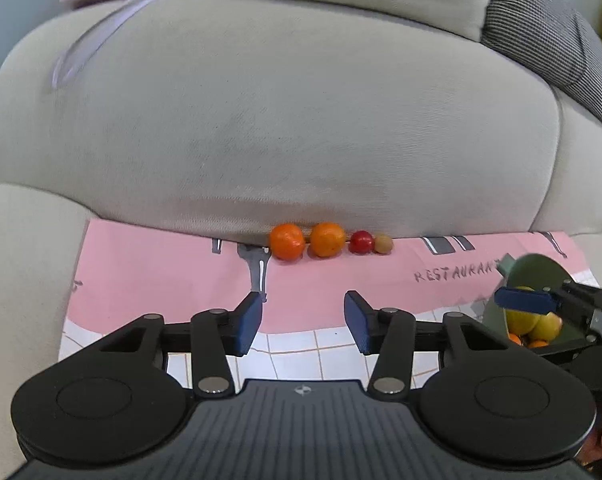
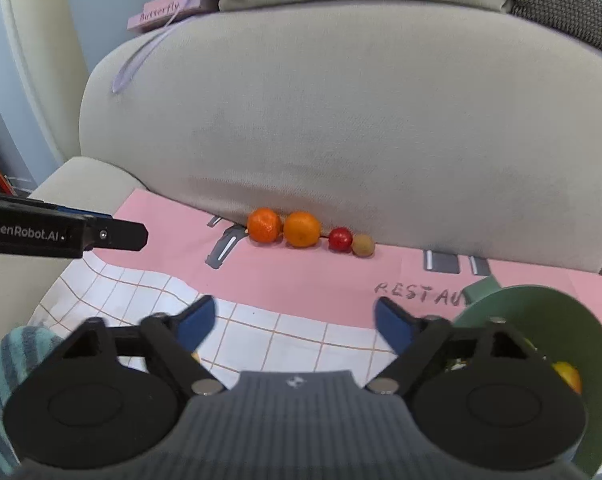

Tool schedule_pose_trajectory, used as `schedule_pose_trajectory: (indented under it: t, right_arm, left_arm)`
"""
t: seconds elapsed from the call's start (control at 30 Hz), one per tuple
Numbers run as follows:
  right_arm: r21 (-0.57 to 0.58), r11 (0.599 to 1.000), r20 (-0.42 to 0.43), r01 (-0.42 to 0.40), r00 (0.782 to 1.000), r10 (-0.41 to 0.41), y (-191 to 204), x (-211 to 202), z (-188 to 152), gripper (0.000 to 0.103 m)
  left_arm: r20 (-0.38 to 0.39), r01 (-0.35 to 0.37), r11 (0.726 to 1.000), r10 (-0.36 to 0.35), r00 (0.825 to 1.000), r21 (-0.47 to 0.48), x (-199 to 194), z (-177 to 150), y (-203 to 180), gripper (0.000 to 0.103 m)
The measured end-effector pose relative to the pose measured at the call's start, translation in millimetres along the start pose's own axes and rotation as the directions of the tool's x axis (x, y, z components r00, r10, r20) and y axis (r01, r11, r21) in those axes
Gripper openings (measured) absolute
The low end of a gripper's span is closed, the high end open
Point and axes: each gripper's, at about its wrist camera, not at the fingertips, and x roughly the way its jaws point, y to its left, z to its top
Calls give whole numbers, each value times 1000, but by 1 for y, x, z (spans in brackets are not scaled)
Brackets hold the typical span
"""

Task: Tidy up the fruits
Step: 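Withdraw both tools from the colander toward the row of mandarins, then grasp a mandarin with the left tool while the right tool grasps another mandarin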

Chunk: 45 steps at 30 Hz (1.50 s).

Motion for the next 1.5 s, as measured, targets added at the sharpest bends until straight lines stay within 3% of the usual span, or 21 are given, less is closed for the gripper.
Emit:
schedule_pose_trajectory:
  t: [0.3, 0.43, 0.5, 0.8, 0.9, 1.0, 1.07, 1.23, 1.5]
  right_arm:
    - [-10, 1000, -22, 17, 1000, -18, 4, 41, 6, 68]
    - [-30, 999, -18, 31, 999, -31, 6, 58, 11, 57]
    - [-39, 999, -20, 29, 999, -30, 6, 67, 14, 53]
    - [-25, 999, 35, 29, 999, -28, 0, 106, 26, 51]
    - [15, 998, 9, 62, 998, -62, -6, 124, 32, 51]
    - [30, 998, -2, 63, 998, -63, -12, 135, 36, 51]
    - [-4, 998, -1, 61, 998, -61, -12, 142, 38, 51]
    - [-224, 971, 0, 82, 996, -84, 3, 156, 39, 51]
    - [-320, 946, 18, 51, 999, -48, 8, 171, 35, 49]
  left_arm:
    - [-9, 3, 1000, -3, 1000, -10, 37, 0, 8, 53]
    - [43, 35, 999, -34, 999, -27, 46, -2, 10, 53]
    - [46, 11, 999, -8, 999, -47, 52, -1, 10, 53]
    - [-1, 9, 988, -10, 1000, -156, 88, 10, 20, 52]
    - [-32, 6, 990, -10, 999, -138, 102, 14, 21, 41]
    - [-38, -9, 993, 4, 999, -116, 113, 18, 20, 41]
    - [-37, -10, 994, 6, 999, -111, 120, 19, 20, 41]
    - [-24, 26, 998, -27, 999, -61, 132, 21, 17, 41]
    - [-49, 71, 997, -73, 996, -39, 154, 28, 22, 41]
